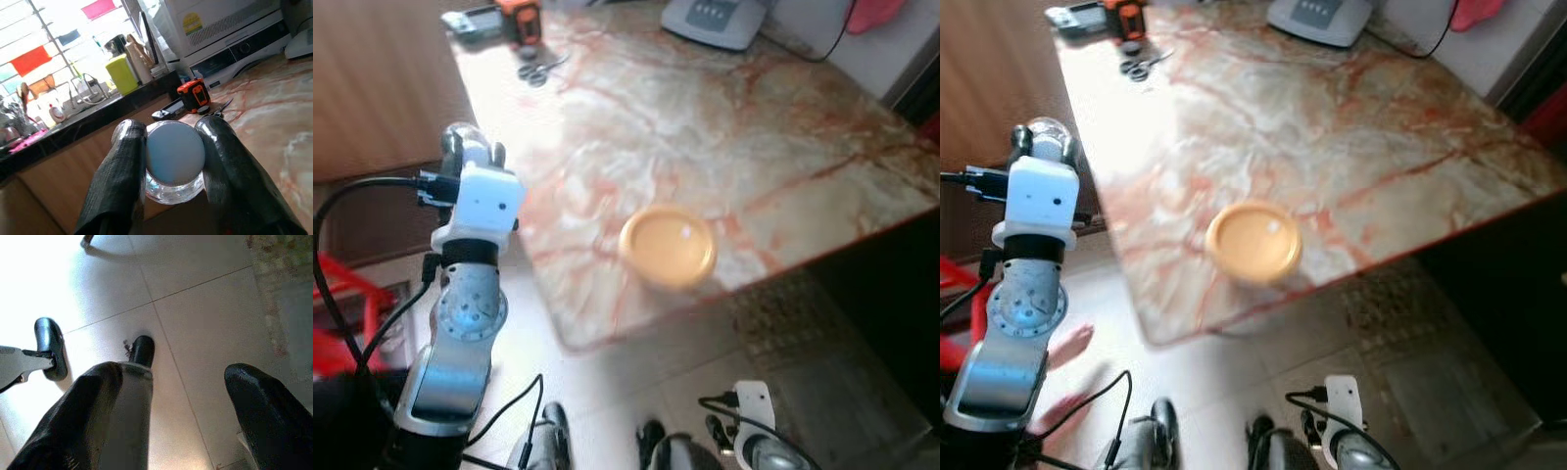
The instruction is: Restocking fridge
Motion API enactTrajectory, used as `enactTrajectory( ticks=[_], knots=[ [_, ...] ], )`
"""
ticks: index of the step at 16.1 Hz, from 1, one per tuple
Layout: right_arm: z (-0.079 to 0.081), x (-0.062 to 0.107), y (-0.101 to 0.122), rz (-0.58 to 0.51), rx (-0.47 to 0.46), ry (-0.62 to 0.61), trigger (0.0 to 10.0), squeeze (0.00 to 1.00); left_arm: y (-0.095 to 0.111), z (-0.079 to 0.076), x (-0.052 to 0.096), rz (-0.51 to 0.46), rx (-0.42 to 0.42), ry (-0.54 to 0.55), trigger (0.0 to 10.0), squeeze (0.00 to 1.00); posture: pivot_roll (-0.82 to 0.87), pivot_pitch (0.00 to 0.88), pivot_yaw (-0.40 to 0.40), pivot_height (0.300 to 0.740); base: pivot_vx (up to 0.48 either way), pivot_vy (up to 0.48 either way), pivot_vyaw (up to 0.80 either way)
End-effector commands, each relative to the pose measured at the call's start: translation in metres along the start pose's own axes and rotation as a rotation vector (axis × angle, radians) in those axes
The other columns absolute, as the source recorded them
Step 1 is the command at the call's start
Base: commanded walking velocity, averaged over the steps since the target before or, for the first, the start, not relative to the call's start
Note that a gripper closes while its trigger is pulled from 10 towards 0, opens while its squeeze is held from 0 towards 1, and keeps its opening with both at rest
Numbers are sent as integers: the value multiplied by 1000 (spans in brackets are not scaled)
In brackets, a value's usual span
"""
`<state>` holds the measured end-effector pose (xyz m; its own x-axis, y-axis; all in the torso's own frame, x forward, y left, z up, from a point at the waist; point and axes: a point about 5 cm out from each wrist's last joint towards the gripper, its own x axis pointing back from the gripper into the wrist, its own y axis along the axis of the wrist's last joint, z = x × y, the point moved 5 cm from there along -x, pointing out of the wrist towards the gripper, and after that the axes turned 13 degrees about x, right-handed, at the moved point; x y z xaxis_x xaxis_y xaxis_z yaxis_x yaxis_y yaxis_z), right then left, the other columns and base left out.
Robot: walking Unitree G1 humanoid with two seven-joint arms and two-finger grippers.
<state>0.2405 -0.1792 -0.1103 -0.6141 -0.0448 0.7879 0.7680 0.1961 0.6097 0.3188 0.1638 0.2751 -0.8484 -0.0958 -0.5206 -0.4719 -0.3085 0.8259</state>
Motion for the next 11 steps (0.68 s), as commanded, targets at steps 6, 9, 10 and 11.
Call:
enactTrajectory(
  ticks=[6,9,10,11],
  knots=[
    [-2,2,-12,31,-14,-7,10000,0,5,-1,1,-25,-9,-6,10000,0,118,192,-104,740,-345,0,0],
    [-2,2,-12,31,-14,-8,10000,0,4,-2,2,-20,-6,-9,10000,0,116,192,-104,740,-340,0,0],
    [-2,2,-12,30,-14,-9,10000,0,2,-2,3,-15,-5,-13,10000,0,115,192,-104,740,-330,0,0],
    [-2,2,-12,30,-15,-9,10000,0,-1,-3,3,-4,-3,-23,10000,0,115,192,-104,740,-322,0,0]
  ],
)
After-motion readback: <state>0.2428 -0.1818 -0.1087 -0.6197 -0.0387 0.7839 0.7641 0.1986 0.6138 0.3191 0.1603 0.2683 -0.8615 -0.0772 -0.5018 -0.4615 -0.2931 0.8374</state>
